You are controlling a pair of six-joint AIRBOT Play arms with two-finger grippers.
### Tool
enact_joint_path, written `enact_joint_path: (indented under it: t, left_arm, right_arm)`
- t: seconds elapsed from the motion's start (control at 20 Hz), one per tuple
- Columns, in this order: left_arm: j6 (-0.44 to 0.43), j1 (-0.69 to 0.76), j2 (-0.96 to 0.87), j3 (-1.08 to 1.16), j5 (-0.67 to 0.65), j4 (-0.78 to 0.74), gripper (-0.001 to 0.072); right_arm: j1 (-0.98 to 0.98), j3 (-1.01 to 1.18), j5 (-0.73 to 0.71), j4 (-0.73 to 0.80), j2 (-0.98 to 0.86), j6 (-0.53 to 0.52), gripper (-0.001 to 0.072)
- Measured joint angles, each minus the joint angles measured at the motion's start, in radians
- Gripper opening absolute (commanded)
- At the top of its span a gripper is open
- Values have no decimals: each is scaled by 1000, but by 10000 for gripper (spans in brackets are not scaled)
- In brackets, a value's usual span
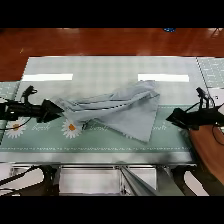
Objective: Fold the shirts.
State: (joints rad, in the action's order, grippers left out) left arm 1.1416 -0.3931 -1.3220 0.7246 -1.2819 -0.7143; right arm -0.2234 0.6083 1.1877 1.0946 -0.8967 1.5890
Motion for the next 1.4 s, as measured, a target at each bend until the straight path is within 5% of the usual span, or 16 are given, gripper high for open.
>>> enact_joint_path:
  t: [0.2, 0.25, 0.3, 0.35, 0.65, 1.1, 1.2, 1.4]
  left_arm:
    - [0, 116, -63, -15, 34, 9, 504]
    - [7, 142, -75, -17, 49, 10, 402]
    - [11, 162, -84, -18, 68, 18, 150]
    - [14, 176, -90, -18, 86, 23, 15]
    - [-2, 204, -105, 8, 122, 53, 16]
    - [-8, 208, -107, 28, 126, 60, 16]
    - [-8, 208, -107, 28, 126, 61, 16]
    - [-8, 208, -107, 34, 126, 60, 16]
  right_arm:
    - [-2, -76, 13, -22, 46, -12, 407]
    - [-2, -83, 15, -22, 50, -12, 407]
    - [-2, -89, 18, -18, 54, -11, 407]
    - [-2, -93, 20, -6, 56, -6, 407]
    - [-3, -150, 43, 23, 62, 29, 407]
    - [185, -213, -143, -230, -137, -29, 402]
    - [243, -194, -194, -315, -209, -65, 333]
    - [335, -85, -304, -397, -334, -133, 30]
